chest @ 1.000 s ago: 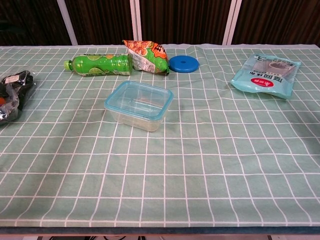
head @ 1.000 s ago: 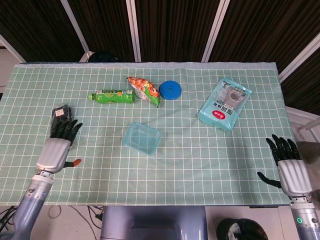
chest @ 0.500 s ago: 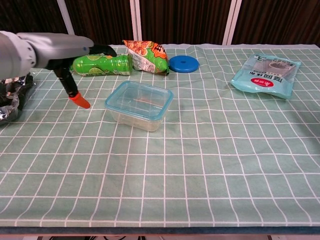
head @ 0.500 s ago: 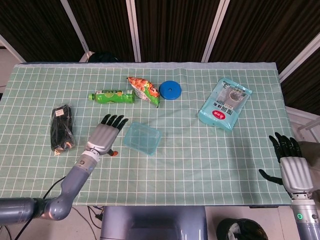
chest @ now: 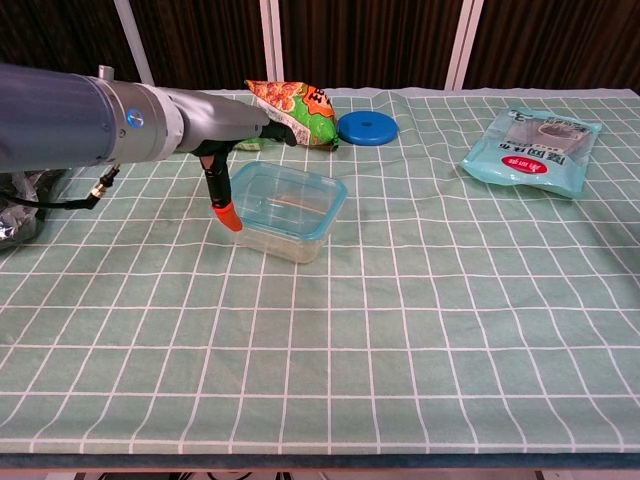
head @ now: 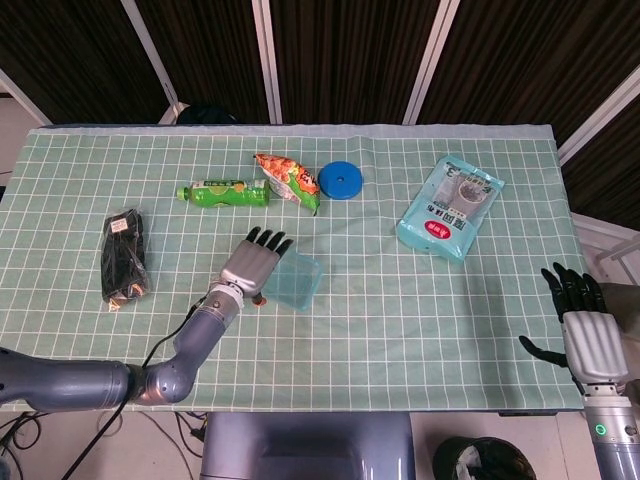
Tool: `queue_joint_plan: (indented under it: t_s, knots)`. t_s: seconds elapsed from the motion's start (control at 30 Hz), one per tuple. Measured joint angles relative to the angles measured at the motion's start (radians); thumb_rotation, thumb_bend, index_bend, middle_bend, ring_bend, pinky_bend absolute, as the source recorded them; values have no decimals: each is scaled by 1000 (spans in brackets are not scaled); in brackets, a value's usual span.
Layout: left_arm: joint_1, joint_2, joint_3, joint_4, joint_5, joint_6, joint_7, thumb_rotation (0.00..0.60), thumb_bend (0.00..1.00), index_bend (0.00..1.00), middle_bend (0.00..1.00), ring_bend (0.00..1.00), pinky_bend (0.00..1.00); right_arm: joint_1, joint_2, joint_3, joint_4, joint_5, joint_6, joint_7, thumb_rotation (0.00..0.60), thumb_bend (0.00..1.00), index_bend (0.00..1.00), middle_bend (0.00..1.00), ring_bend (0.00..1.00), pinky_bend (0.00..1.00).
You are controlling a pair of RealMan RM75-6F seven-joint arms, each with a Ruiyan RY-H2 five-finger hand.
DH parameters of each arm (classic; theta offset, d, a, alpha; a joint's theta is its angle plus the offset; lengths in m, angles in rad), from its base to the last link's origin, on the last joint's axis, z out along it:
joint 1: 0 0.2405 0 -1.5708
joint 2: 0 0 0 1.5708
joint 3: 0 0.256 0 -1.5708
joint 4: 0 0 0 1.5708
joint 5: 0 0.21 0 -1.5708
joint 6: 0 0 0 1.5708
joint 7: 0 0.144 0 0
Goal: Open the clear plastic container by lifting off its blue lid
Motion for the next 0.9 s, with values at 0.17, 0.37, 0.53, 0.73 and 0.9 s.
queue_joint_plan:
  t_s: [0.17,0.37,0.53,0.73,0.9]
  knots:
    - [-43,-23,9,58,-50,-46,6,600,0,0,0,0,16,-1,0,5,-4,12,-3,1,600,277,0,0,0,0]
    - [-83,-50,28,121,-91,-98,0,600,0,0,0,0,18,-1,0,7,-12,19,-7,-4,600,278,0,0,0,0]
    - [-107,-74,43,166,-100,-122,-17,600,1,5,30,36,167,-2,0,8,-15,23,-7,-4,600,277,0,0,0,0]
    - [-109,-98,43,199,-37,-118,-59,600,86,218,273,269,400,-3,0,8,-20,18,-5,-2,600,277,0,0,0,0]
    - [-91,-114,42,218,82,-109,-121,600,93,232,283,277,405,-2,0,2,-32,2,-4,-4,600,277,0,0,0,0]
